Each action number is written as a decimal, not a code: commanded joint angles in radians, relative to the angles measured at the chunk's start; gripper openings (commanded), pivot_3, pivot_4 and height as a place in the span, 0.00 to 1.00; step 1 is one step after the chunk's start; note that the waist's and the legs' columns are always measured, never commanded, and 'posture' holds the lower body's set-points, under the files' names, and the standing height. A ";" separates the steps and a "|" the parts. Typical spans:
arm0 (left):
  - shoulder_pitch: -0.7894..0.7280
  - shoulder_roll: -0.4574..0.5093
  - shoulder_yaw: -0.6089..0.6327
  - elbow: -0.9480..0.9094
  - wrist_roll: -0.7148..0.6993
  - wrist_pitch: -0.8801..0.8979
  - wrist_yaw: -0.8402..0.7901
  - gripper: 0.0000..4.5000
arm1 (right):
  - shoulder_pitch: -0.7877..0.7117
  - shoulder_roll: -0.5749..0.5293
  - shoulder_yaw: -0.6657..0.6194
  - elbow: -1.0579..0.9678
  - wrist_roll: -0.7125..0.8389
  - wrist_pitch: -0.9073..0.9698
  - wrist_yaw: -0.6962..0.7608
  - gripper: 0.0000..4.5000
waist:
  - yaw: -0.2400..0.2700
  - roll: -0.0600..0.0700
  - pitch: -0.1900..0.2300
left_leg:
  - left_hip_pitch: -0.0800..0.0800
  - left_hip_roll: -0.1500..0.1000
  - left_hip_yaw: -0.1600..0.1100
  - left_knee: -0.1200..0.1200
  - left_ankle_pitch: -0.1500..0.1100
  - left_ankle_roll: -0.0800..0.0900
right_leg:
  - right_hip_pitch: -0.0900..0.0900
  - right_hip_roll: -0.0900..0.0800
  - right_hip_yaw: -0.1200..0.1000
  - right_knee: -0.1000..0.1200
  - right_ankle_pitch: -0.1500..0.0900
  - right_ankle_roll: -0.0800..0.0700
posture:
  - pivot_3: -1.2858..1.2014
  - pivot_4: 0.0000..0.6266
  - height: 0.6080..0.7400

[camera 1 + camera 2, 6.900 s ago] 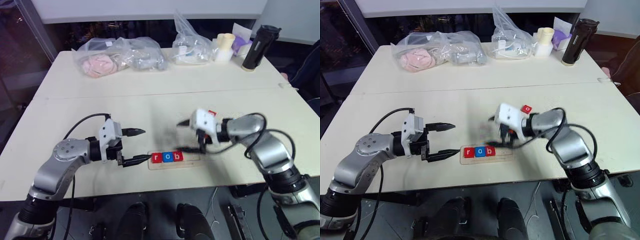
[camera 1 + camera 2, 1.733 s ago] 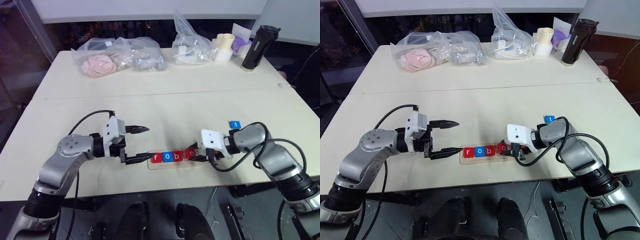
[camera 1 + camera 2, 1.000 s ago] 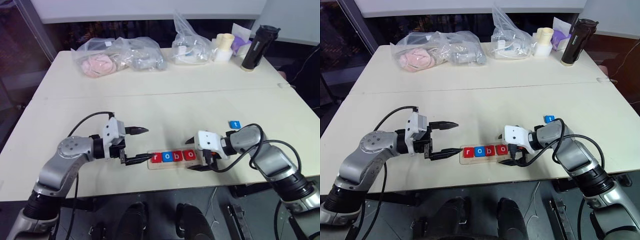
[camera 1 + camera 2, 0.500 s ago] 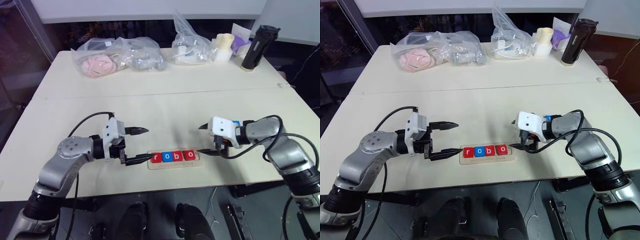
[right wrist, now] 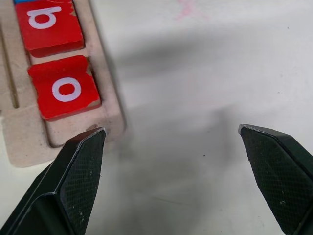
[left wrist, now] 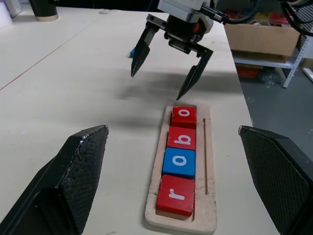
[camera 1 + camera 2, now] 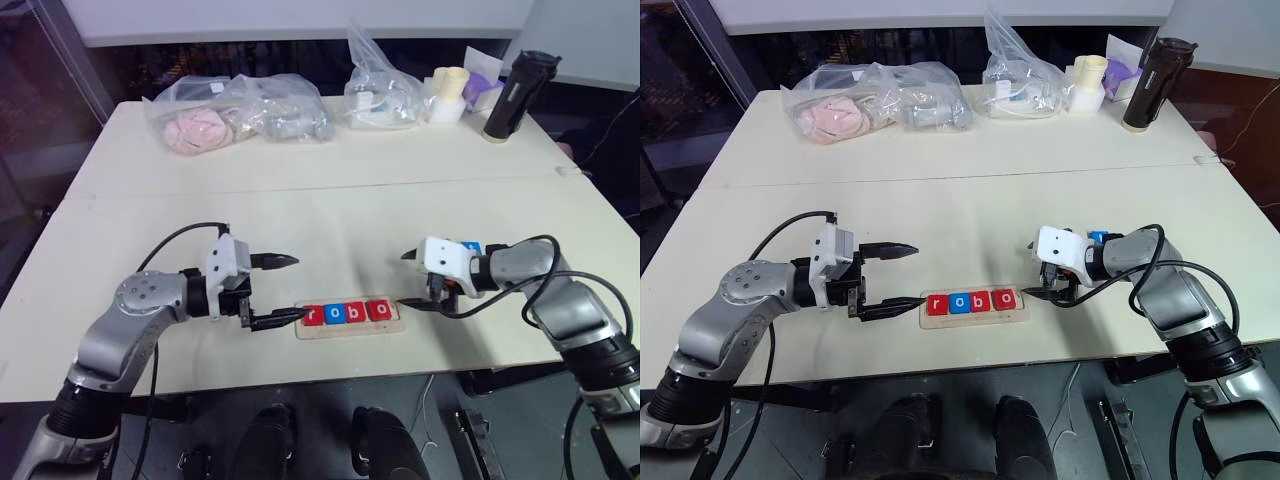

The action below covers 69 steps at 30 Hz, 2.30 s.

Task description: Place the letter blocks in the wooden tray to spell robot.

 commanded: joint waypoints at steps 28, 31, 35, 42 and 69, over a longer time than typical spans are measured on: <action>0.000 0.004 0.015 -0.046 -0.018 0.013 0.019 1.00 | 0.002 0.033 0.010 -0.111 -0.012 0.026 -0.009 0.99 | 0.000 0.000 0.000 | 0.000 0.000 0.000 0.000 0.000 0.000 | 0.000 0.000 0.000 0.000 0.000 0.000 | 0.52 0.24 0.98; -0.003 0.003 0.019 -0.046 -0.021 0.014 0.021 1.00 | -0.003 -0.016 -0.078 -0.105 0.015 0.049 -0.025 0.99 | 0.001 0.000 0.000 | 0.000 0.000 0.000 0.000 0.000 0.000 | 0.000 0.000 0.000 0.000 0.000 0.000 | 0.52 0.24 0.98; -0.006 0.001 0.014 -0.037 -0.013 0.001 0.017 1.00 | -0.001 0.011 -0.233 -0.110 0.054 0.173 -0.170 0.99 | 0.000 0.000 0.000 | -0.001 0.000 0.000 0.001 0.000 0.000 | 0.000 -0.001 0.000 0.000 0.000 0.000 | 0.52 0.24 0.98; -0.013 -0.013 0.001 -0.025 -0.009 -0.006 0.009 1.00 | 0.026 0.152 -0.342 -0.068 -0.050 0.437 -0.555 0.99 | 0.000 0.000 0.000 | -0.001 0.001 0.000 0.001 0.000 0.000 | -0.001 -0.001 0.001 0.000 0.000 0.000 | 0.52 0.24 0.98; -0.031 0.000 0.006 -0.018 -0.019 0.007 -0.024 1.00 | -0.044 0.419 -0.533 0.130 0.100 0.679 -0.901 0.26 | -0.002 0.001 -0.001 | -0.001 0.000 0.000 0.004 0.000 0.000 | 0.000 0.002 0.000 0.003 0.000 0.000 | 0.52 0.24 0.98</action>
